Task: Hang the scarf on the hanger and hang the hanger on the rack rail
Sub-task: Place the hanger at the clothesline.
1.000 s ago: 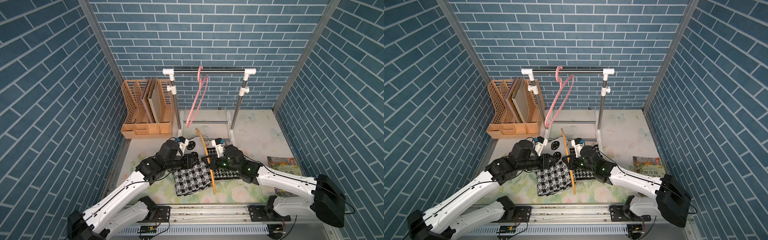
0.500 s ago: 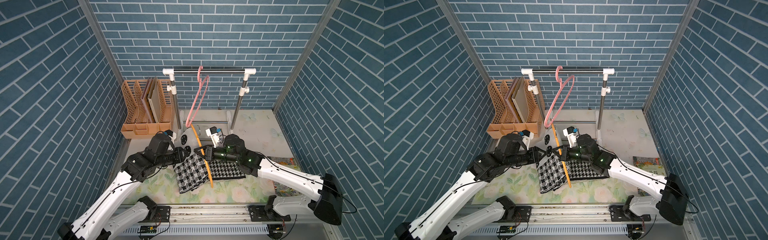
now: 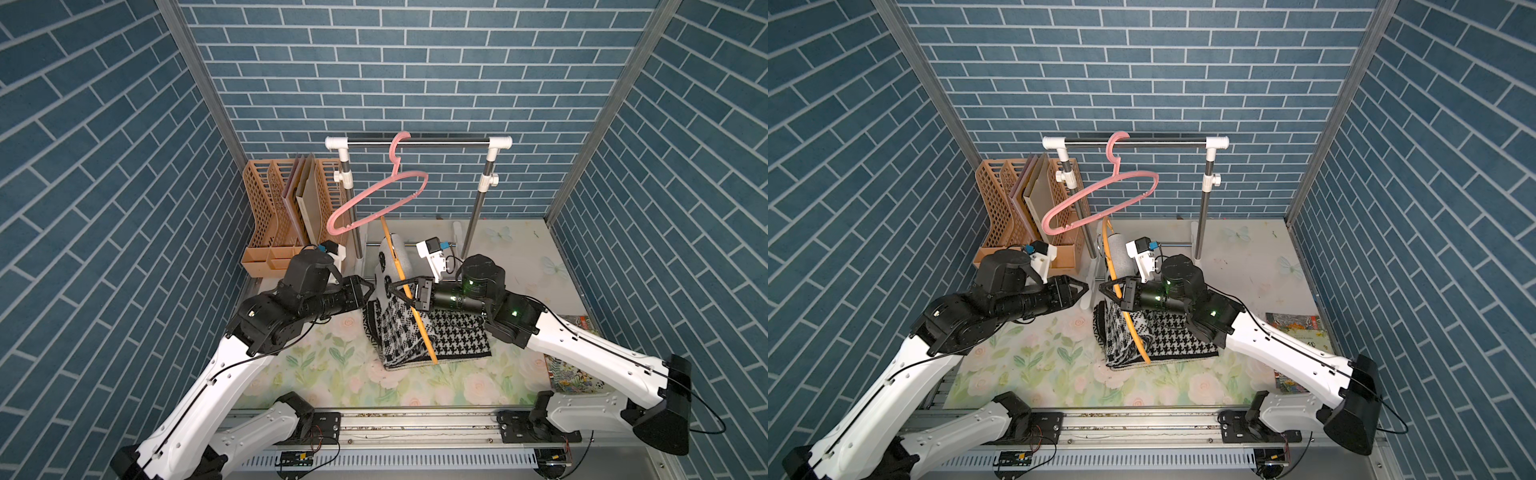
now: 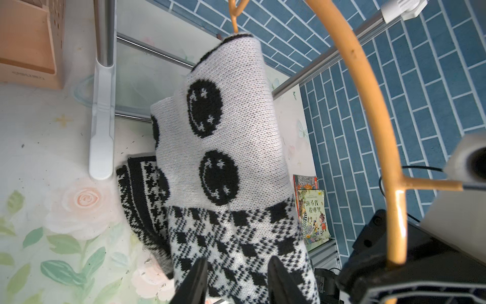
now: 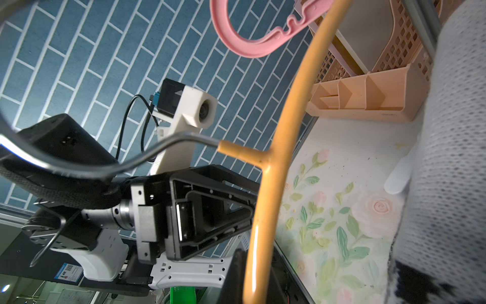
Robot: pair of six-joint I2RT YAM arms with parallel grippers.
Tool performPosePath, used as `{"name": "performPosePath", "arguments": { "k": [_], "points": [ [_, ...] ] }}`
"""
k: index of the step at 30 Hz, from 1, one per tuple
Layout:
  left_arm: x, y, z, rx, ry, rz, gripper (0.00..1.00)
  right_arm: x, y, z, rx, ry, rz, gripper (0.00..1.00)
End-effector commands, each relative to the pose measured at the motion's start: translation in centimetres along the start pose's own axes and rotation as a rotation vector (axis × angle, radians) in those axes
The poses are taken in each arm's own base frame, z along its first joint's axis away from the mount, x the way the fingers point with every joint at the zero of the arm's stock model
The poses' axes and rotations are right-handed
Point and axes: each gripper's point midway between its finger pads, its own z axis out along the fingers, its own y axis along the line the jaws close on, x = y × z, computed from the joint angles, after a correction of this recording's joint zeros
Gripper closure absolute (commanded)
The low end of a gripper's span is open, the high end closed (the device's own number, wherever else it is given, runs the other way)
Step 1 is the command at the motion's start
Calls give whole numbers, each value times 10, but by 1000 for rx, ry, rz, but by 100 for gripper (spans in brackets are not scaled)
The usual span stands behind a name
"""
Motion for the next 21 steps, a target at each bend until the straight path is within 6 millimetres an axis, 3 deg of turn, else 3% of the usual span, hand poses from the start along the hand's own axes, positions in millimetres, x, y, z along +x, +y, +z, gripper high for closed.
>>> {"name": "performPosePath", "arguments": {
  "k": [1, 5, 14, 21],
  "points": [
    [-2, 6, -4, -38, -4, -13, 58, -31, 46, -27, -93, -112, -86, 100],
    [-8, 2, -8, -30, -21, -13, 57, -47, 46, -43, -41, -194, -63, 100],
    [-9, 1, -9, -30, -22, -5, 57, -90, 66, -71, 4, -311, -53, 100],
    [-12, -2, -13, -28, -26, 5, 56, -139, 41, -85, 81, -365, 9, 100]
  ]
}}
